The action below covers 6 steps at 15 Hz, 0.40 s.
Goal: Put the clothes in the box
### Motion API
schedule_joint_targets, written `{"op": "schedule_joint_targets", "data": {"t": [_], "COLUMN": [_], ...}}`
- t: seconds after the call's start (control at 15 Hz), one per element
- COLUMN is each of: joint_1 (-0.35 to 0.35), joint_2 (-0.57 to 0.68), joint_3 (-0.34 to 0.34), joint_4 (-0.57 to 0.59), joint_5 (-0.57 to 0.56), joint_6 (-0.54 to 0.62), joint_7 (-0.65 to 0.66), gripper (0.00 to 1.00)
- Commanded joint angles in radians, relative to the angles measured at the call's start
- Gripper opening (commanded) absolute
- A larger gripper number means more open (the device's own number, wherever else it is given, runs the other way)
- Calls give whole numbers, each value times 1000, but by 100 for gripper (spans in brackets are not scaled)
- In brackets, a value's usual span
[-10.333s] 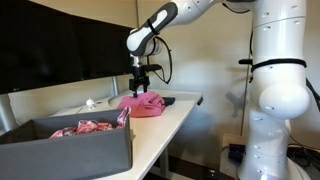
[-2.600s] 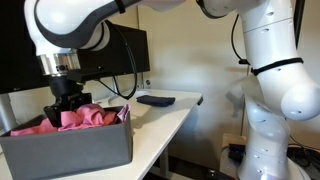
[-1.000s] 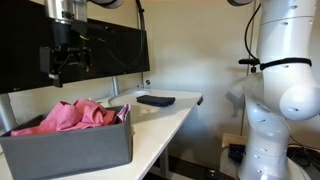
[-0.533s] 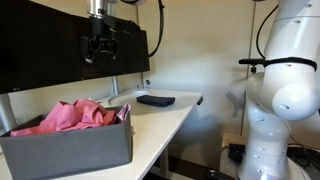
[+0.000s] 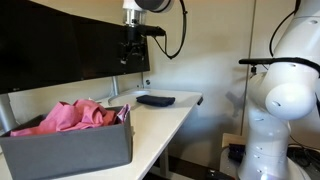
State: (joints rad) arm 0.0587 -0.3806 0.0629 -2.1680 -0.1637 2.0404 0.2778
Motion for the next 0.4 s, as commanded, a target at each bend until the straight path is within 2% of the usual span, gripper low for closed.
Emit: {"op": "schedule_joint_targets", "data": {"t": [0.0,0.07,0.33], "joint_1": [-20,-31,-32], "joint_2": [-51,-18,-27], "joint_3": [-29,-2,-15], "joint_4": [-69,-27,-48], "joint_5": [49,19,29], "joint_6": [-12,-4,-5], "joint_7": [-87,-35,-58], "gripper": [100,100,100]}}
